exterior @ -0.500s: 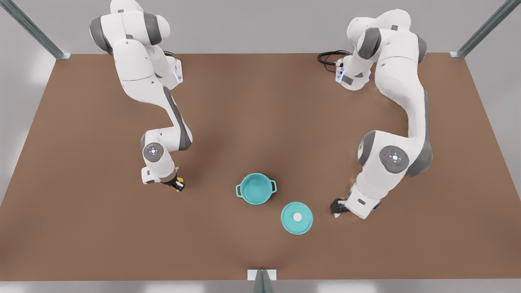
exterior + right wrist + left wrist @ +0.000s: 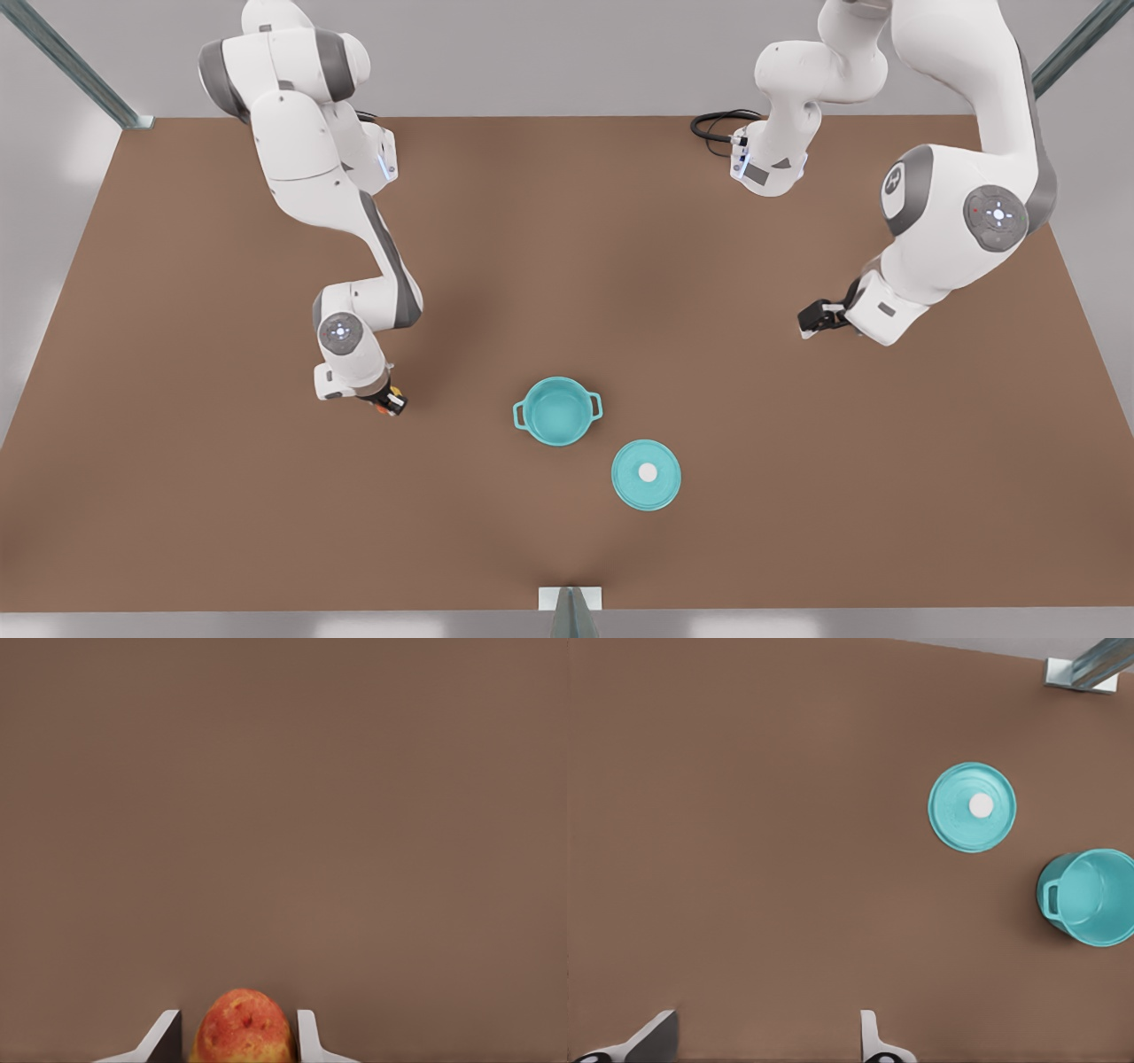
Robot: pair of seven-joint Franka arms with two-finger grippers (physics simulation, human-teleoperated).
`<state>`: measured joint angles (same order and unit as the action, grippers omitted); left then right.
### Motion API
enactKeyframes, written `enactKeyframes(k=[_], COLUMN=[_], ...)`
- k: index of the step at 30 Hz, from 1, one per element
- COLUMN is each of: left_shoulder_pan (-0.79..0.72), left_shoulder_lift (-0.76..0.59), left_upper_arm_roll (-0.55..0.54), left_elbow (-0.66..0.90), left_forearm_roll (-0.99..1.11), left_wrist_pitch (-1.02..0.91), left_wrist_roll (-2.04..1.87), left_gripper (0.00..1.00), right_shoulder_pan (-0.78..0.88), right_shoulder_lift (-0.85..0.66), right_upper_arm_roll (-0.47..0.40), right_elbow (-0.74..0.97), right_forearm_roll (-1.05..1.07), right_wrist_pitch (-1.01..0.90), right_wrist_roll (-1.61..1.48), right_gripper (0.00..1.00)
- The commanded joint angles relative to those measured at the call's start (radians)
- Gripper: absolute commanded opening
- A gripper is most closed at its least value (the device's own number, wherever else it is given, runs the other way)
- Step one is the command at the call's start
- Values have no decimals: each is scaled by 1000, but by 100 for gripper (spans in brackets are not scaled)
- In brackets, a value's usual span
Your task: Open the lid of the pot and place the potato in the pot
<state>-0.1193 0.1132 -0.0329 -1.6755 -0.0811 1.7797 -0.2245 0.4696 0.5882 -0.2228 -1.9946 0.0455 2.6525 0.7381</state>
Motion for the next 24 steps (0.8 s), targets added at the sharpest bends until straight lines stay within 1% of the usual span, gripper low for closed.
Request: enactKeyframes(k=[1,6,9,24], left_shoulder_pan=[-3,-5,-5,-5], left_shoulder_lift=[3,6,6,6], left_upper_arm_roll=[1,2,2,1], left_elbow=[2,-1,-3,-9], left_forearm_roll=[1,0,1,1], left_wrist_pitch=[-37,-59,-59,-62], left_wrist_roll=[33,50,50,44], left_gripper=[100,100,100,100], right_shoulder_pan=[4,8,12,14], right_shoulder_lift=[5,7,7,-1], right_upper_arm_roll=[0,0,2,13], right_elbow=[0,0,0,0], right_forearm_roll=[0,2,2,2], right_wrist_pitch=[4,6,6,-3], right_wrist_roll=[12,15,15,40], right_gripper=[60,58,53,53])
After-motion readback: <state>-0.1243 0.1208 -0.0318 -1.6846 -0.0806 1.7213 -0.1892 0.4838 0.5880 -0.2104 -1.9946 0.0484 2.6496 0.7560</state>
